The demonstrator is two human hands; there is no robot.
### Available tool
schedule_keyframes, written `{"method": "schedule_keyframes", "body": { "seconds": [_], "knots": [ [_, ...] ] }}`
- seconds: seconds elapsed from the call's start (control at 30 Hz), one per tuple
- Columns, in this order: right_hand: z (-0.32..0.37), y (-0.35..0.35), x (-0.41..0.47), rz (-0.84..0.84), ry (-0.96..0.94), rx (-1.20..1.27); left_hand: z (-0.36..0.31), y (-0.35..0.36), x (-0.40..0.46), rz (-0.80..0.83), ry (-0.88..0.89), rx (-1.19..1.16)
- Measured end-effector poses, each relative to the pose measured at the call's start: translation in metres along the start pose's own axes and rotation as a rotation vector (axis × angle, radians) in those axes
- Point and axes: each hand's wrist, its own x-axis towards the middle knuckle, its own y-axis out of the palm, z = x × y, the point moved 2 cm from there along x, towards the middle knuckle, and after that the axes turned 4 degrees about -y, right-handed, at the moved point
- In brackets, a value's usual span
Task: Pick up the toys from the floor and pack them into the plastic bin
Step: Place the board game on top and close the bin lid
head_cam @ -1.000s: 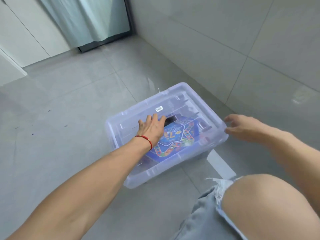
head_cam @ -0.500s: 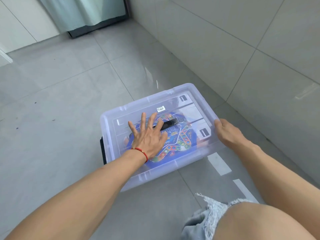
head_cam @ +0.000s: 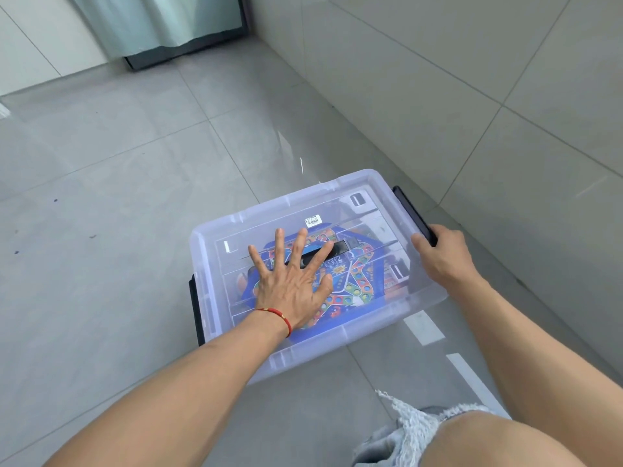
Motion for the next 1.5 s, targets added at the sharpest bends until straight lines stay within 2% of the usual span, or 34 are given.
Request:
{"method": "schedule_keyframes", "body": {
  "seconds": [0.13,0.4,0.47,0.53,0.6,0.67,0.7,0.73,0.8,0.87,0.9,0.93,1.0,1.07,1.13,1.17,1.23,1.4,1.43,1.5],
  "knots": [
    [-0.005,0.000,0.001,0.005,-0.041,-0.134,0.001,0.000,0.000,0.005,0.000,-0.001],
    [-0.005,0.003,-0.019,-0.115,-0.100,-0.305,0.004,-0.003,-0.004,0.031,0.055,0.015],
    [-0.012,0.002,-0.029,-0.130,-0.108,-0.309,0.006,-0.007,-0.007,0.027,0.109,-0.055],
    [-0.020,0.001,-0.041,-0.138,-0.106,-0.304,0.016,-0.013,-0.011,0.022,0.133,-0.241],
    [-0.031,-0.001,-0.053,-0.124,-0.074,-0.267,0.043,-0.017,-0.024,-0.101,0.009,-0.389],
    [-0.040,-0.003,-0.064,-0.089,-0.044,-0.214,0.085,-0.015,-0.043,-0.303,-0.237,-0.382],
    [-0.043,-0.004,-0.069,-0.075,-0.034,-0.198,0.106,-0.015,-0.054,-0.349,-0.389,-0.386],
    [-0.044,-0.004,-0.074,-0.065,-0.027,-0.186,0.126,-0.010,-0.065,-0.295,-0.555,-0.443],
    [-0.042,-0.003,-0.081,-0.056,-0.016,-0.160,0.150,-0.001,-0.080,0.012,-0.844,-0.735],
    [-0.036,-0.003,-0.084,-0.052,-0.001,-0.124,0.151,0.002,-0.087,0.329,-0.973,-1.238],
    [-0.034,-0.004,-0.084,-0.045,0.013,-0.108,0.150,0.000,-0.088,0.408,-0.979,-1.408],
    [-0.032,-0.004,-0.084,-0.032,0.033,-0.091,0.151,0.002,-0.087,0.381,-0.969,-1.465],
    [-0.031,-0.003,-0.086,-0.005,0.075,-0.058,0.152,0.001,-0.084,0.191,-0.957,-1.356],
    [-0.032,-0.002,-0.088,0.004,0.116,-0.036,0.150,-0.009,-0.079,0.015,-0.890,-1.107],
    [-0.034,-0.001,-0.090,-0.008,0.148,0.001,0.147,-0.015,-0.070,-0.023,-0.808,-0.836],
    [-0.035,0.000,-0.090,-0.011,0.159,0.022,0.146,-0.017,-0.066,0.003,-0.794,-0.789],
    [-0.036,0.000,-0.087,-0.011,0.180,0.058,0.145,-0.021,-0.058,0.053,-0.810,-0.782],
    [-0.038,-0.004,-0.084,0.046,0.195,0.091,0.139,-0.034,-0.046,0.039,-0.806,-0.771],
    [-0.038,-0.006,-0.084,0.049,0.194,0.102,0.141,-0.035,-0.044,0.071,-0.827,-0.841],
    [-0.040,-0.008,-0.084,0.042,0.190,0.123,0.142,-0.037,-0.038,0.217,-0.903,-1.154]
  ]
}}
